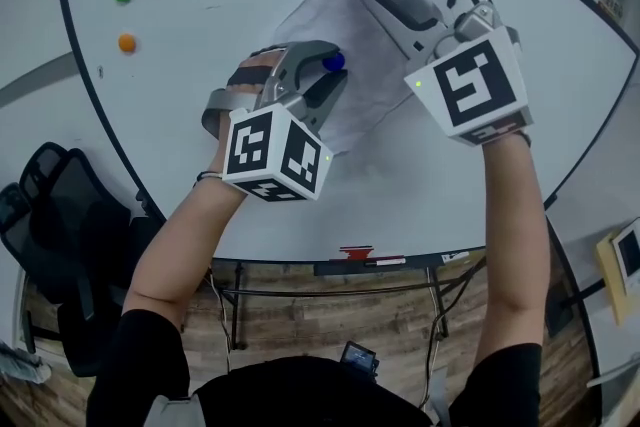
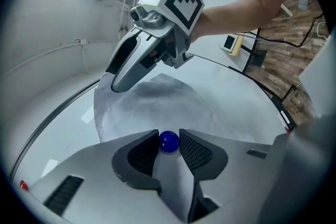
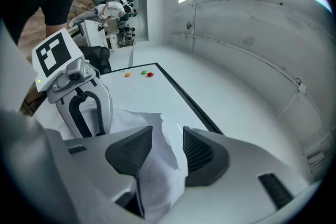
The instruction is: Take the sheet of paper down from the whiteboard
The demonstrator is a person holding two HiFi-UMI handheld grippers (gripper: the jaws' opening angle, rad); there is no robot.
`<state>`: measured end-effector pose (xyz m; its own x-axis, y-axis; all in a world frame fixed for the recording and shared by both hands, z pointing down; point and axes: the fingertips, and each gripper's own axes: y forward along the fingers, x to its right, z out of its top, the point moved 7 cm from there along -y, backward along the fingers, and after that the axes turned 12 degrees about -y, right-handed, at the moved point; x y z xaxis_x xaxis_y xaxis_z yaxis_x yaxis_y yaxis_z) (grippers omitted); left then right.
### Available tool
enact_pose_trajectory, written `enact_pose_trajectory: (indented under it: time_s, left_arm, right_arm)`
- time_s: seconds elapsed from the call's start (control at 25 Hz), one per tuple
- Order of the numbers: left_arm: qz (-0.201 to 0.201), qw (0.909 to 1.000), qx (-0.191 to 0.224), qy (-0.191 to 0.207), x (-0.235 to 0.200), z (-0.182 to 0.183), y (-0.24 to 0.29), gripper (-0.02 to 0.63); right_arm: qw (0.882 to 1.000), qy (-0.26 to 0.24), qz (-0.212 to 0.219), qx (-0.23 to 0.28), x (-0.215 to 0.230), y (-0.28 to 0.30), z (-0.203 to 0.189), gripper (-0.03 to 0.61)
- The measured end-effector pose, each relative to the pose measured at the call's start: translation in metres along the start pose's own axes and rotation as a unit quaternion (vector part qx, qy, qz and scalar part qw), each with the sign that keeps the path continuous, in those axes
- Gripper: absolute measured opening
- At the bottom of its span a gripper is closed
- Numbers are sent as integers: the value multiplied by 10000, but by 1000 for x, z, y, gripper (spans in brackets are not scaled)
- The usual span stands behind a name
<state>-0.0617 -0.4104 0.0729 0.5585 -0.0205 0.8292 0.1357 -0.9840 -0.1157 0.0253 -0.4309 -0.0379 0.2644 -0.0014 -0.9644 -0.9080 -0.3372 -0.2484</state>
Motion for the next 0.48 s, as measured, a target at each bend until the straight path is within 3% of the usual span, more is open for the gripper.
enact_pose_trajectory:
  time_s: [0.2, 0.48]
  left_arm:
    - [1, 10000, -52, 20, 0, 0, 0, 133]
    - [-9, 9999, -101, 19, 1, 1, 0, 132]
  right_arm:
    - [9995, -238, 109, -163, -1, 6, 0, 171]
    - [9995, -36, 40, -324, 1, 6, -10, 70]
